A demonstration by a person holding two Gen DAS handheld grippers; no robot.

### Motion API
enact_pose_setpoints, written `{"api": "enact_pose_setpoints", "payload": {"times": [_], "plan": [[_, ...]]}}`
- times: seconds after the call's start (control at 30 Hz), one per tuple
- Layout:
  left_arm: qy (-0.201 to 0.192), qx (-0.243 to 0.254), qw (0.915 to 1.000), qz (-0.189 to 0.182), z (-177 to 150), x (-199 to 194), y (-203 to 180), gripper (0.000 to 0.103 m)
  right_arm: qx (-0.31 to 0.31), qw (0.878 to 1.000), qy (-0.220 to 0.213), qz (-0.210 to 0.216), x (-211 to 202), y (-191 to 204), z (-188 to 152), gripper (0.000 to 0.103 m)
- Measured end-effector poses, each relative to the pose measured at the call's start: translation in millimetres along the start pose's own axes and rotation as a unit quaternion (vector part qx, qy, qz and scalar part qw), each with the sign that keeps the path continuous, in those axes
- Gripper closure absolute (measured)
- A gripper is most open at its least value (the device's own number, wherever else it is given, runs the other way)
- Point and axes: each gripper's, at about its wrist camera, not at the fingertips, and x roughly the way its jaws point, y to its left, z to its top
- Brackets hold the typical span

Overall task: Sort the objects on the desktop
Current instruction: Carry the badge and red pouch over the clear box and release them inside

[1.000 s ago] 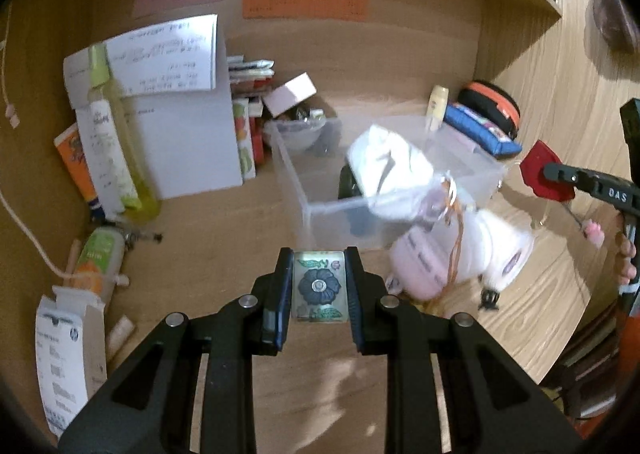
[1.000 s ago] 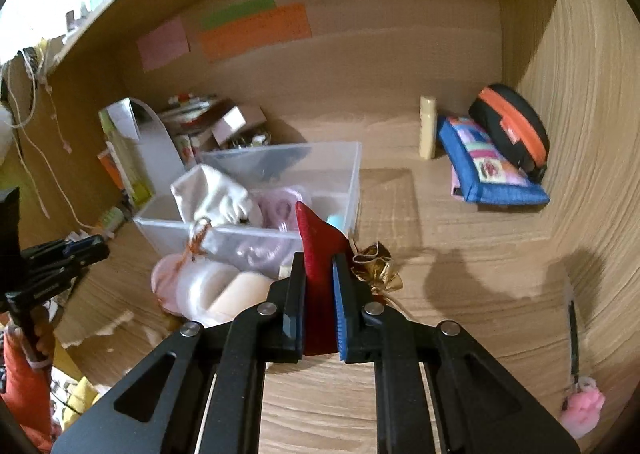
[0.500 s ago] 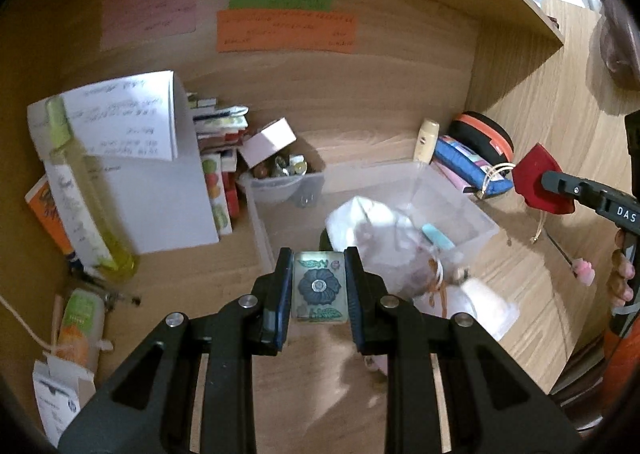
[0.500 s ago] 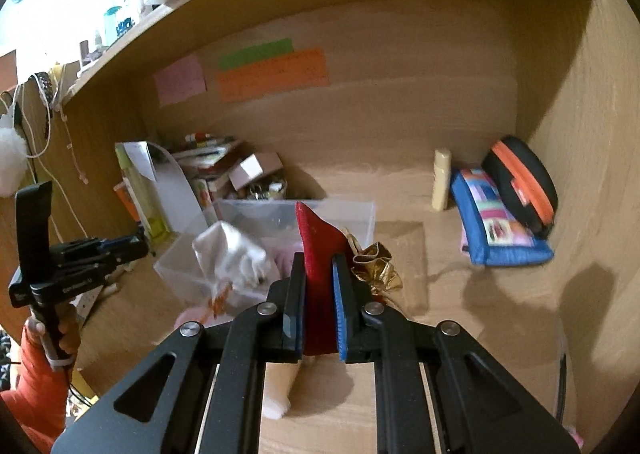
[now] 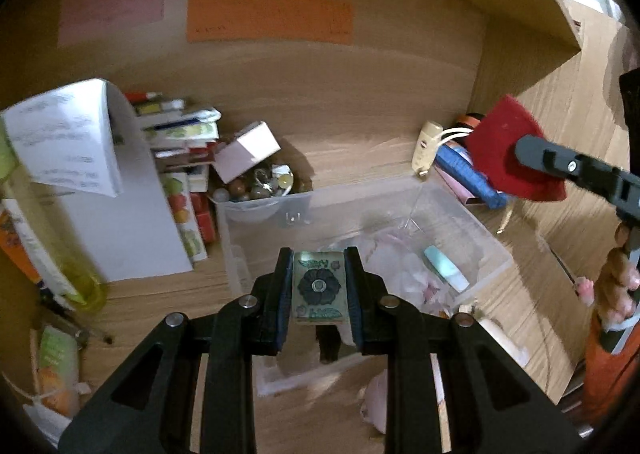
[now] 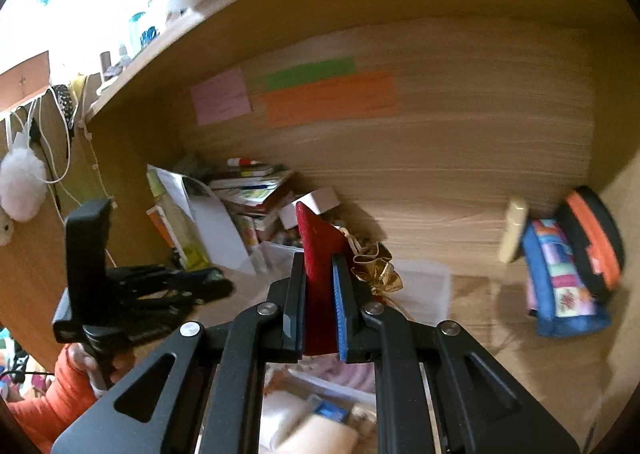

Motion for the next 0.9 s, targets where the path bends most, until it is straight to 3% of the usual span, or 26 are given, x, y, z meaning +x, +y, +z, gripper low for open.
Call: {"api": "enact_pose_setpoints", "payload": {"times": [0.13, 0.37, 0.63, 0.8, 0.9], "plan": [[0.019, -0.007, 0.9998, -0.008, -0.7, 21.3, 3.1, 0.079, 0.008, 0.999, 0.038, 0.014, 37.1, -3.2, -9.7, 0.093], [0.045, -0.017, 0.9987, -0.016, -6.6, 40.9, 8.0, 0.079, 0.011, 0.994, 0.110, -0.013, 89.6, -23.2, -37.9, 0.093], [0.062, -0.018, 0.9978, -0.011, -10.3, 51.7, 7.2, 0.079, -0.006, 0.991, 0.132, -0.034, 102.1, -23.4, -46.5, 0.090], [0.060, -0.024, 0.9979, -0.012, -11.4, 49.7, 8.4, 0.070, -0.021, 0.990, 0.133, -0.041, 102.4, -20.3, -48.7, 0.090], [0.061, -0.035, 0.9973, -0.023, -10.6, 50.0, 11.3, 0.070, -0.008, 0.990, 0.138, -0.019, 102.5, -20.4, -49.0, 0.089]]}}
